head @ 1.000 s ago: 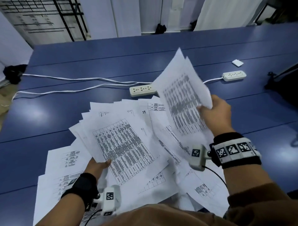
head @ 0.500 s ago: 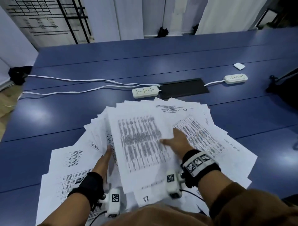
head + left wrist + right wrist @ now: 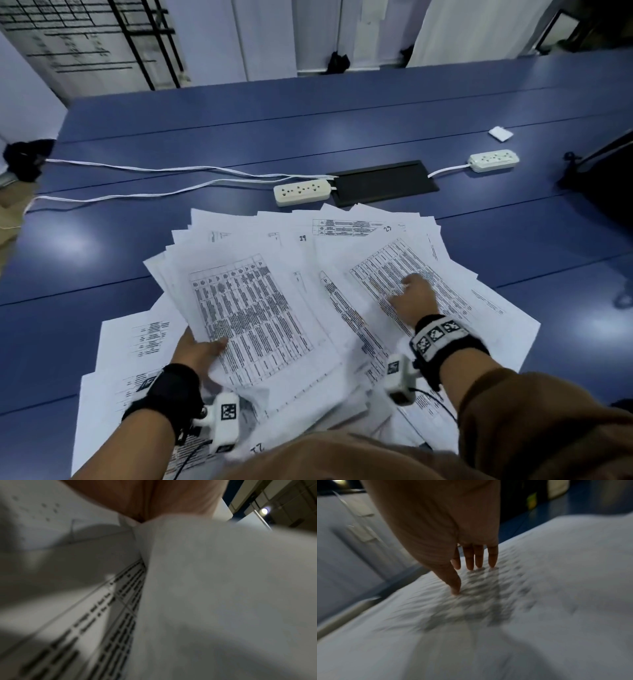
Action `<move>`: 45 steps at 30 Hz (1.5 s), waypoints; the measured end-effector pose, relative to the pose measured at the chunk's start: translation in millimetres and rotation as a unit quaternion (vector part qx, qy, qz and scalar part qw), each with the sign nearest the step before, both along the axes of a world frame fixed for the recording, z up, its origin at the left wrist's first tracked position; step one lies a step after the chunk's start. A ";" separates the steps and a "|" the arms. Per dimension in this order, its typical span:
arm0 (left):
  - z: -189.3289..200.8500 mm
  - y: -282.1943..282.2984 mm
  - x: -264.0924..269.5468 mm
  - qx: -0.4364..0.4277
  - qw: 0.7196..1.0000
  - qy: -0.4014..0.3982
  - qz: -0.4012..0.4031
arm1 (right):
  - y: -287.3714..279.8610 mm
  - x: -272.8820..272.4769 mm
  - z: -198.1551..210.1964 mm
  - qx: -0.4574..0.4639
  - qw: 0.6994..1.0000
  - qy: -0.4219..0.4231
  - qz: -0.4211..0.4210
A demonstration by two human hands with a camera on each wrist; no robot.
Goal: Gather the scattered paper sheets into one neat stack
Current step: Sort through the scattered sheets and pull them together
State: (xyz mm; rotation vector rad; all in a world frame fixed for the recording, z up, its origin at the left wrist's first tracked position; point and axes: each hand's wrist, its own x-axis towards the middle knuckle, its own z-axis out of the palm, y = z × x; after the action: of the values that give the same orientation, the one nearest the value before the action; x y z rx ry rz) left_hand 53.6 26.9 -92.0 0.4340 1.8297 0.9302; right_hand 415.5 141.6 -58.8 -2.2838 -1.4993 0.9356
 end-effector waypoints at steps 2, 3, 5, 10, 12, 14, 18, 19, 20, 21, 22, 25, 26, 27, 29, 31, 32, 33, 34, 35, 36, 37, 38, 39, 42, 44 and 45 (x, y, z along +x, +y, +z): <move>-2.5 -3.1 -7.4 -0.010 1.000 -0.002 0.021 | 5.3 34.5 -2.6 -0.032 0.994 -0.105 -0.022; -5.4 -4.6 -10.5 -0.019 0.999 -0.009 0.026 | 6.6 49.1 -4.4 -0.057 0.989 -0.137 -0.023; -10.4 -6.9 -15.0 -0.033 0.999 -0.025 0.028 | 9.7 69.9 -10.9 -0.094 0.983 -0.160 -0.009; -13.1 -9.4 -18.3 -0.029 0.999 -0.017 0.002 | 12.7 84.5 -11.1 -0.140 0.964 -0.224 0.030; -1.5 -8.6 -11.7 -0.020 1.000 -0.010 -0.005 | 11.9 84.5 -9.0 -0.141 0.960 -0.241 0.024; -0.1 -8.4 -9.9 -0.019 1.000 -0.001 -0.011 | 10.4 85.9 -9.4 -0.120 0.961 -0.247 0.014; -4.7 -9.3 -9.6 -0.016 1.000 0.008 -0.008 | 10.7 90.1 -14.1 -0.102 0.968 -0.229 0.024; -7.0 -9.8 -10.2 -0.014 1.000 0.011 -0.004 | 11.3 90.3 -14.6 -0.112 0.966 -0.231 0.026; -6.4 -10.0 -9.1 -0.014 1.000 0.016 -0.003 | 12.0 90.8 -14.7 -0.117 0.965 -0.235 0.025; -7.8 -10.0 -9.1 -0.016 1.000 0.023 -0.001 | 12.2 90.5 -14.1 -0.117 0.963 -0.242 0.024; -6.4 -9.9 -7.9 -0.018 0.999 0.025 -0.006 | 11.9 89.9 -12.4 -0.114 0.962 -0.246 0.025; -7.8 -9.7 -7.0 -0.031 0.999 0.028 -0.007 | 12.1 89.1 -8.9 -0.106 0.962 -0.251 0.029; -7.5 -9.8 -6.6 -0.030 0.999 0.035 -0.010 | 13.0 89.7 -8.5 -0.114 0.962 -0.247 0.031; -8.5 -9.7 -6.3 -0.034 0.999 0.037 -0.007 | 15.0 90.4 -8.0 -0.123 0.962 -0.241 0.036; -9.3 -10.0 -5.8 -0.034 0.999 0.038 -0.004 | 17.6 91.5 -6.9 -0.134 0.966 -0.219 0.041; -10.4 -10.0 -5.9 -0.036 0.998 0.045 -0.003 | 20.4 91.3 -8.2 -0.120 0.973 -0.195 0.037; -9.6 -9.6 -5.5 -0.037 0.998 0.048 -0.003 | 21.5 90.2 -8.3 -0.093 0.979 -0.179 0.029; -10.2 -9.5 -5.5 -0.044 0.998 0.049 -0.001 | 22.6 88.2 -8.6 -0.052 0.987 -0.152 0.020; -9.5 -9.2 -5.2 -0.045 0.998 0.051 -0.001 | 23.7 85.7 -9.2 -0.013 0.994 -0.112 0.015; -10.5 -8.4 -5.7 -0.049 0.998 0.049 0.003 | 24.8 82.6 -8.1 0.009 0.997 -0.073 0.018; -11.4 -8.3 -6.3 -0.050 0.997 0.051 0.001 | 25.6 79.1 -7.4 0.014 0.998 -0.042 0.034; -11.4 -8.4 -6.6 -0.054 0.997 0.054 0.000 | 25.2 74.7 -5.9 -0.003 0.998 -0.024 0.060; -11.6 -8.9 -6.9 -0.058 0.996 0.061 -0.005 | 23.5 68.4 -4.4 -0.030 0.995 -0.012 0.091; -11.5 -8.8 -6.3 -0.063 0.996 0.065 -0.006 | 20.6 60.4 -3.1 -0.062 0.991 -0.006 0.118; -10.6 -9.2 -4.8 -0.055 0.996 0.071 -0.013 | 5.5 28.6 -2.4 -0.122 0.977 0.000 0.174; -8.1 -9.2 -3.4 -0.059 0.997 0.050 -0.005 | -7.0 4.9 -0.9 -0.120 0.975 0.034 0.182; -7.4 -9.3 -2.9 -0.059 0.998 0.036 0.005 | -13.9 -5.4 0.9 -0.119 0.974 0.064 0.183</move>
State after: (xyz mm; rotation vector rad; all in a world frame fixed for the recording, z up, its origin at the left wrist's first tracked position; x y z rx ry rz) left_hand 50.7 17.6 -99.4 0.3893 1.9421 0.8189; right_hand 410.0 127.7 -57.9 -2.0801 -1.8766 1.4024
